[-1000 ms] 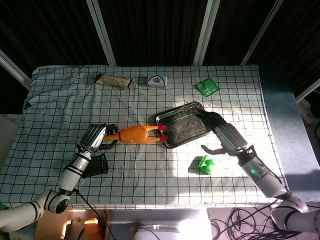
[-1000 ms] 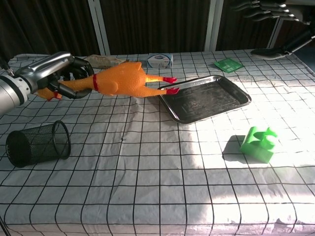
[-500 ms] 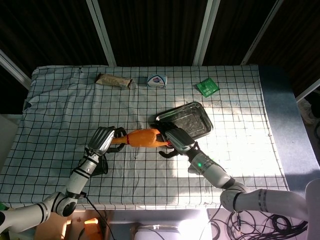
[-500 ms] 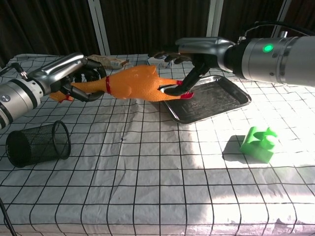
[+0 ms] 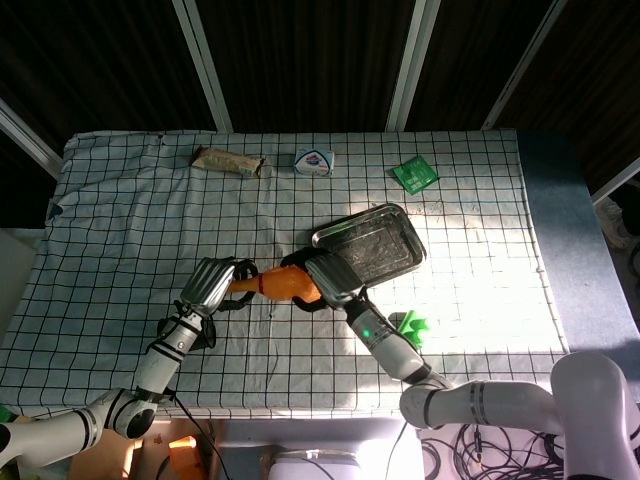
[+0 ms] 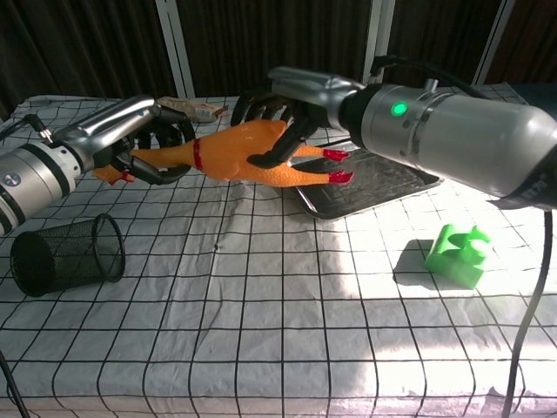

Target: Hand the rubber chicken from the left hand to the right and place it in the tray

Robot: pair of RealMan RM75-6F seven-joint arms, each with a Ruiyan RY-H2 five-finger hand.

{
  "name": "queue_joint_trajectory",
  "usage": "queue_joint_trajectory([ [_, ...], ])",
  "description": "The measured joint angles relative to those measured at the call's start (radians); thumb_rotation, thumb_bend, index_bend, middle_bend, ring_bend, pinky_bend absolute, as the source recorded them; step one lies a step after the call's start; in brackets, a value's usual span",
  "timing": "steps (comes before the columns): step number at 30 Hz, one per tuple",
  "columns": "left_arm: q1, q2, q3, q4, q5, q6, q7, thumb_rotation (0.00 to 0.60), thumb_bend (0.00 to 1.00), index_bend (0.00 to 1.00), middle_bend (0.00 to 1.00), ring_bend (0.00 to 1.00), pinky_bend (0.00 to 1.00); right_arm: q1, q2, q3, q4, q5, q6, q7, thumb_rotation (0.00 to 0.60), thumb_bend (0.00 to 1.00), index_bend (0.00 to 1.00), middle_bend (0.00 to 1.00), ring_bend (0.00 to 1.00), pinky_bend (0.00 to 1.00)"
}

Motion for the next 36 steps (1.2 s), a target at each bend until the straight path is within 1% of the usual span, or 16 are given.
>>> queue_joint_trajectory([
  [2, 0.001, 0.000, 0.000, -0.001, -0.001, 0.000, 0.000, 0.600, 0.83, 0.61, 0.77, 0.54, 0.72, 0.000, -0.010, 0.002, 0.007, -0.004, 0.014, -0.007, 0.600, 0.38, 0.95, 0.79, 0.80, 0.92],
  [4, 0.002, 0.004, 0.001, -0.006, -0.005, -0.004, 0.001, 0.600, 0.82, 0.61, 0.77, 0.54, 0.72, -0.002, -0.021, 0.001, 0.018, -0.015, 0.037, -0.021, 0.600, 0.44, 0.99, 0.84, 0.85, 0.96],
  [8, 0.003, 0.014, 0.002, -0.016, -0.008, -0.010, 0.002, 0.600, 0.83, 0.61, 0.77, 0.54, 0.72, -0.011, -0.060, -0.002, 0.044, -0.048, 0.110, -0.060, 0.600, 0.51, 1.00, 0.87, 0.88, 0.99],
  [11, 0.005, 0.020, 0.001, -0.022, -0.011, -0.011, 0.011, 0.600, 0.83, 0.61, 0.77, 0.54, 0.72, -0.020, -0.067, -0.006, 0.054, -0.067, 0.128, -0.084, 0.600, 0.48, 0.98, 0.87, 0.86, 0.96],
  [12, 0.005, 0.022, 0.001, -0.024, -0.014, -0.012, 0.014, 0.600, 0.83, 0.61, 0.77, 0.54, 0.72, -0.025, -0.066, -0.006, 0.055, -0.070, 0.131, -0.092, 0.600, 0.45, 0.91, 0.83, 0.79, 0.88],
  [13, 0.006, 0.024, 0.000, -0.025, -0.016, -0.013, 0.016, 0.600, 0.83, 0.61, 0.77, 0.54, 0.72, -0.029, -0.065, -0.006, 0.054, -0.068, 0.132, -0.096, 0.600, 0.41, 0.77, 0.75, 0.67, 0.75],
  [14, 0.006, 0.025, 0.000, -0.026, -0.018, -0.014, 0.017, 0.600, 0.83, 0.61, 0.77, 0.54, 0.72, -0.032, -0.062, -0.006, 0.050, -0.066, 0.132, -0.099, 0.600, 0.37, 0.59, 0.62, 0.52, 0.61],
  [15, 0.006, 0.027, -0.001, -0.029, -0.021, -0.017, 0.019, 0.600, 0.83, 0.61, 0.77, 0.54, 0.72, -0.034, -0.056, -0.010, 0.045, -0.064, 0.126, -0.099, 0.600, 0.32, 0.35, 0.43, 0.33, 0.42],
  [16, 0.006, 0.029, -0.001, -0.031, -0.023, -0.019, 0.019, 0.600, 0.83, 0.61, 0.77, 0.54, 0.72, -0.034, -0.049, -0.012, 0.039, -0.063, 0.115, -0.098, 0.600, 0.28, 0.15, 0.24, 0.17, 0.25],
  [17, 0.006, 0.030, -0.001, -0.033, -0.024, -0.021, 0.020, 0.600, 0.83, 0.61, 0.77, 0.54, 0.72, -0.035, -0.040, -0.014, 0.032, -0.061, 0.100, -0.097, 0.600, 0.25, 0.01, 0.08, 0.04, 0.10],
  [18, 0.007, 0.032, -0.001, -0.036, -0.025, -0.023, 0.020, 0.600, 0.83, 0.61, 0.77, 0.54, 0.72, -0.034, -0.025, -0.015, 0.021, -0.052, 0.073, -0.095, 0.600, 0.23, 0.00, 0.02, 0.00, 0.04],
  [22, 0.008, 0.038, 0.000, -0.043, -0.029, -0.026, 0.026, 0.600, 0.83, 0.61, 0.77, 0.54, 0.72, -0.032, 0.029, -0.017, -0.009, -0.033, -0.003, -0.077, 0.600, 0.16, 0.00, 0.00, 0.00, 0.00],
  [32, 0.008, 0.040, -0.004, -0.061, -0.033, -0.026, 0.031, 0.600, 0.83, 0.61, 0.77, 0.54, 0.72, -0.033, 0.020, -0.020, -0.004, -0.056, -0.008, -0.059, 0.600, 0.14, 0.02, 0.01, 0.00, 0.01],
  [33, 0.008, 0.039, -0.004, -0.061, -0.034, -0.026, 0.032, 0.600, 0.83, 0.61, 0.77, 0.54, 0.72, -0.034, 0.011, -0.019, 0.000, -0.058, 0.002, -0.060, 0.600, 0.14, 0.08, 0.06, 0.01, 0.04],
  [34, 0.008, 0.039, -0.004, -0.061, -0.034, -0.026, 0.032, 0.600, 0.83, 0.61, 0.77, 0.54, 0.72, -0.034, 0.002, -0.017, 0.003, -0.061, 0.011, -0.060, 0.600, 0.14, 0.19, 0.14, 0.06, 0.14],
  [36, 0.009, 0.039, -0.004, -0.061, -0.035, -0.026, 0.035, 0.600, 0.83, 0.61, 0.77, 0.54, 0.72, -0.037, -0.019, -0.014, 0.012, -0.075, 0.038, -0.059, 0.600, 0.17, 0.49, 0.36, 0.29, 0.45],
])
